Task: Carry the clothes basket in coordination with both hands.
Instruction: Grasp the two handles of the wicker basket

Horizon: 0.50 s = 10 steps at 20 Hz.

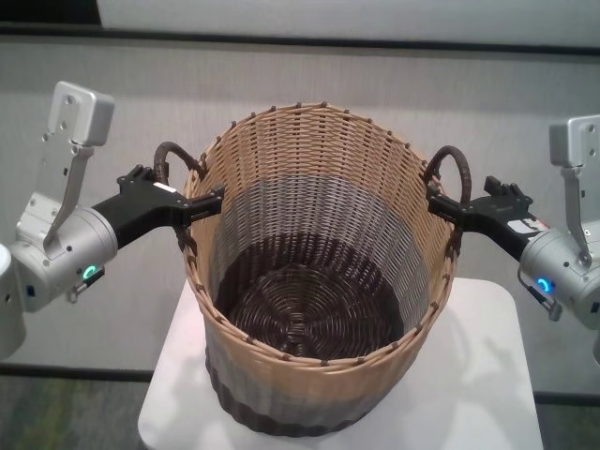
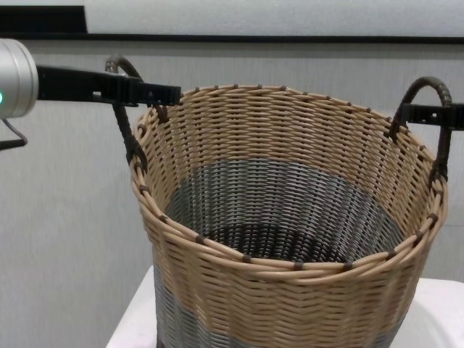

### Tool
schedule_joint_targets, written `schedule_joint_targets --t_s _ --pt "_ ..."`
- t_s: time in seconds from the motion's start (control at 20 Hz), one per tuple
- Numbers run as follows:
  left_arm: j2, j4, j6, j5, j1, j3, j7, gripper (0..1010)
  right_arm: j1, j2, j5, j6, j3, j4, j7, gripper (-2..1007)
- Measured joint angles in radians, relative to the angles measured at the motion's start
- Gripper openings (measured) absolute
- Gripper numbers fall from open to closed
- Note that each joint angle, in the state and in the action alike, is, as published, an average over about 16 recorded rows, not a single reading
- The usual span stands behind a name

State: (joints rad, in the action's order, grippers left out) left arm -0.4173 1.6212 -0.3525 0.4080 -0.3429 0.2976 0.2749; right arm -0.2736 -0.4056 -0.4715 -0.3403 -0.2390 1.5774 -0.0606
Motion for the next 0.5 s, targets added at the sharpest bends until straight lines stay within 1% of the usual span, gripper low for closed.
schedule_joint_targets --t_s 0.5 --pt "0.0 0.001 0.0 0.001 0.0 0.0 0.0 999 0.0 0.0 0.0 0.0 0.0 0.0 0.0 1000"
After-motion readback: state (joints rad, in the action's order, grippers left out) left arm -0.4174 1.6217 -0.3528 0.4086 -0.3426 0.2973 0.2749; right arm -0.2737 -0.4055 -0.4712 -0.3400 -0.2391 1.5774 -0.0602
